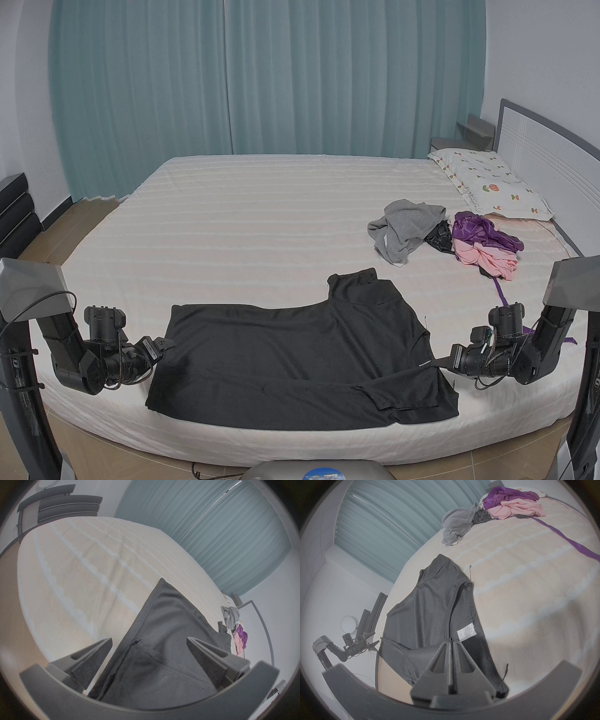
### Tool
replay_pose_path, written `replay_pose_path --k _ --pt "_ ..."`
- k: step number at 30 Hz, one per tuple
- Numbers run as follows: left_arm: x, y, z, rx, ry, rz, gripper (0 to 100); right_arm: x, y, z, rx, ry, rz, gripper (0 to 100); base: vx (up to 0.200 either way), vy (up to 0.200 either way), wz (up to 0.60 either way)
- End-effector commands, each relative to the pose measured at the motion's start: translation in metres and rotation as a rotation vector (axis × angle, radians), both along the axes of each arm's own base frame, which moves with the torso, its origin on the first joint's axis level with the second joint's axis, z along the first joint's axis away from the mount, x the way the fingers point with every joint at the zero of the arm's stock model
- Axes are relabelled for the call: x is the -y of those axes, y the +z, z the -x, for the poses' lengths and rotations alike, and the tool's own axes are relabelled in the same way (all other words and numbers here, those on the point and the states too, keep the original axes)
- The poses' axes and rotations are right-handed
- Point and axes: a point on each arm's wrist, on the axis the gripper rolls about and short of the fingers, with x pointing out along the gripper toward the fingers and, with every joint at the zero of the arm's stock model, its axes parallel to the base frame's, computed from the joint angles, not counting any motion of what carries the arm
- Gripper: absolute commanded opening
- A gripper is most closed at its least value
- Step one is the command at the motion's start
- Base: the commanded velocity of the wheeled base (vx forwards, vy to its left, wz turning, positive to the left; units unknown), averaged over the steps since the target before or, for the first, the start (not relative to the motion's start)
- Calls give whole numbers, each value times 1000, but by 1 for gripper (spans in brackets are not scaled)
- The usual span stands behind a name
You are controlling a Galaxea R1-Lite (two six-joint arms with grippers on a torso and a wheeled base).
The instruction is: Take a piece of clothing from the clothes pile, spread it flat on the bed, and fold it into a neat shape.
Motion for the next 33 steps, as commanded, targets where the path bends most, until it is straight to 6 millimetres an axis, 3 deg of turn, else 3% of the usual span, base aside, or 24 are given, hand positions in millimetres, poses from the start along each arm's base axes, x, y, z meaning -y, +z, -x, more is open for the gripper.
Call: replay_pose_path --k 1,12,26,27,33 --pt "-1 3 -11 9 2 -2 100 3 5 2 11 -10 -2 0 0 0 0" --pt "1 2 -39 -18 -15 0 100 2 1 7 -13 -3 -3 0 0 0 0" --pt "15 -6 -36 -46 -56 -14 100 1 0 7 -19 5 -8 0 0 0 0" --pt "15 -7 -36 -48 -63 -23 0 1 0 7 -19 5 -8 0 0 0 0" --pt "11 -13 -29 -79 -48 -105 0 1 0 7 -18 3 -8 0 0 0 0"
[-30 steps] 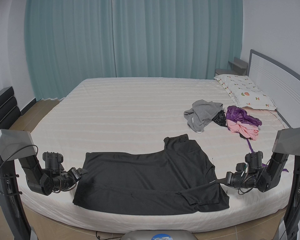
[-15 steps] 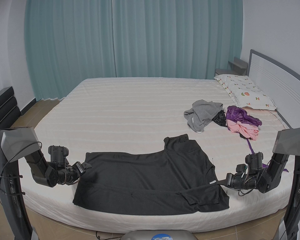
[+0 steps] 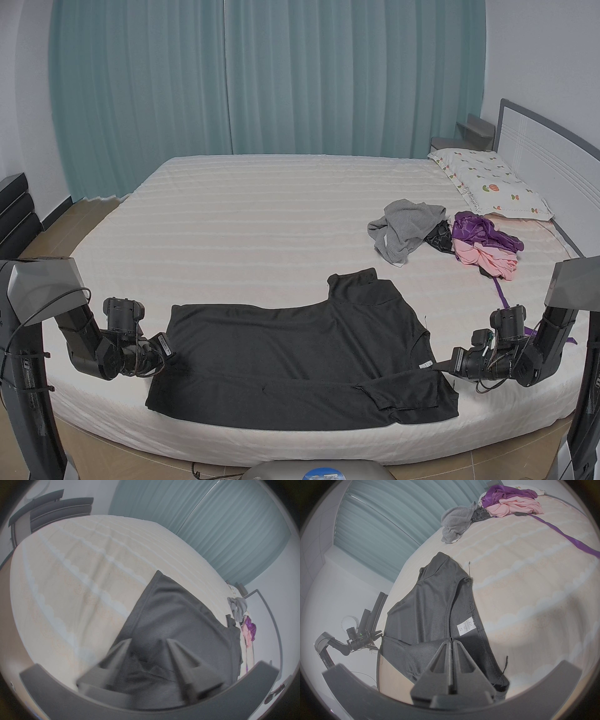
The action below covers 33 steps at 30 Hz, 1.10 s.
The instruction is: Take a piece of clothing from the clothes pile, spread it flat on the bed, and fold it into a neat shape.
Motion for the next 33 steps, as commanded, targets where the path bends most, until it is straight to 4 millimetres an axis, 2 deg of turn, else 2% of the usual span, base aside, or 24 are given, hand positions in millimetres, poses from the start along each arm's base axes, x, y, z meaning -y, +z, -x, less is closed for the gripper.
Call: replay_pose_path --k 1,9,17,24,27,32,33 --pt "-3 -4 4 -20 12 -29 0 0 -1 0 -1 0 0 0 0 0 0" --pt "-4 0 16 -36 18 -35 0 0 0 0 1 0 0 0 0 0 0" --pt "-11 23 25 9 48 -39 0 0 8 5 41 -3 -5 0 0 0 0" --pt "-13 30 36 7 56 -39 0 1 12 12 93 -24 -27 0 0 0 0" --pt "-13 29 35 7 56 -33 0 1 12 12 105 -35 -39 0 0 0 0" --pt "-11 18 20 6 39 -23 0 0 9 12 98 -35 -42 0 0 0 0" --pt "-11 15 16 4 37 -21 100 0 8 12 96 -33 -43 0 0 0 0"
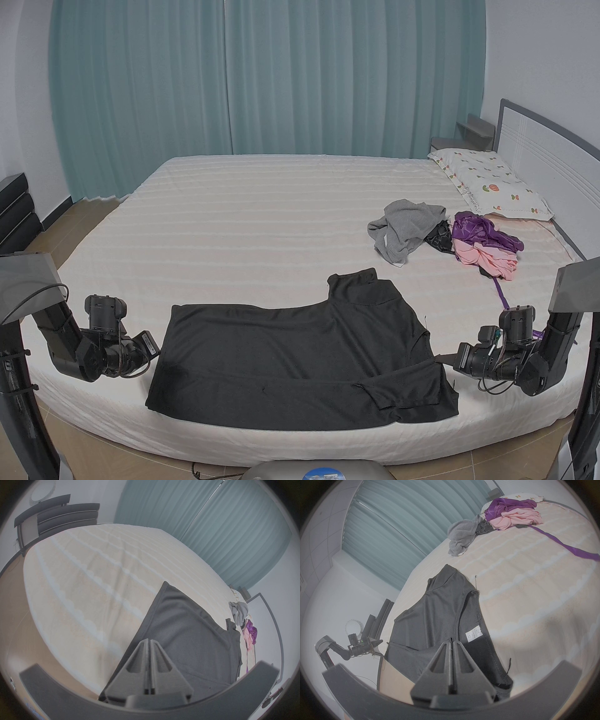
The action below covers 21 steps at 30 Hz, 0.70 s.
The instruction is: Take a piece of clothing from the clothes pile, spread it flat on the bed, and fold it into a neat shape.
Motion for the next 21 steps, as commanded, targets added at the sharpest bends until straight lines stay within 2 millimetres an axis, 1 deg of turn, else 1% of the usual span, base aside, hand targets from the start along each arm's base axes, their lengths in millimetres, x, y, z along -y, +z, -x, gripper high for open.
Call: replay_pose_path --k 1,2,5,8,10,12,16,17,18,21 --pt "1 -10 -11 -8 -9 6 100 -1 -4 1 -13 2 -2 0 0 0 0" --pt "2 -17 -16 -14 -24 18 100 -1 -5 0 -16 2 -2 0 0 0 0" --pt "6 -24 -23 -15 -64 50 100 -1 -7 -1 -20 3 -3 0 0 0 0" --pt "10 -23 -27 -2 -87 60 100 -1 -8 -1 -23 3 -2 0 0 0 0" --pt "13 -23 -27 -2 -98 62 100 -1 -8 -1 -23 3 -2 0 0 0 0" --pt "22 -25 -26 -6 -124 62 100 -1 -8 -1 -23 4 -3 0 0 0 0" --pt "25 -26 -24 -15 -133 58 100 -1 -8 -2 -21 3 -5 0 0 0 0" --pt "30 -27 -20 -31 -139 47 100 -1 -8 -2 -19 2 -4 0 0 0 0" --pt "30 -27 -18 -35 -138 42 0 -1 -8 -2 -19 3 -5 0 0 0 0" --pt "30 -28 -15 -47 -119 20 0 -1 -7 -1 -19 3 -5 0 0 0 0"
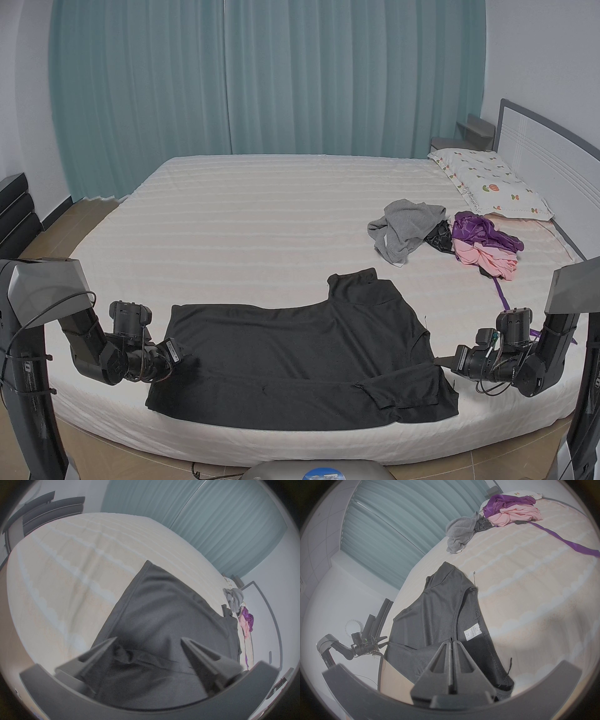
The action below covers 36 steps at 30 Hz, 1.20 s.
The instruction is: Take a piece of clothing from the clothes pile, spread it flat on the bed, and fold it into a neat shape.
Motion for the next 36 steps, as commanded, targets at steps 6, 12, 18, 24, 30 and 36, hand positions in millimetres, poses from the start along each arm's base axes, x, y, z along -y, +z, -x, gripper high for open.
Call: replay_pose_path --k 6,12,18,24,30,36 --pt "-7 -5 12 -36 19 -94 0 0 0 1 -1 1 0 0 0 0 0" --pt "-13 1 15 -29 46 -110 0 0 0 2 -3 1 1 0 0 0 0" --pt "-17 14 24 -10 63 -110 0 1 0 2 -6 -1 0 0 0 0 0" --pt "-21 26 33 6 73 -110 0 1 3 3 1 -5 -1 0 0 0 0" --pt "-22 38 47 21 79 -110 0 2 10 9 34 -6 -5 0 0 0 0" --pt "-26 49 60 34 95 -110 0 2 21 17 91 -9 -15 0 0 0 0"
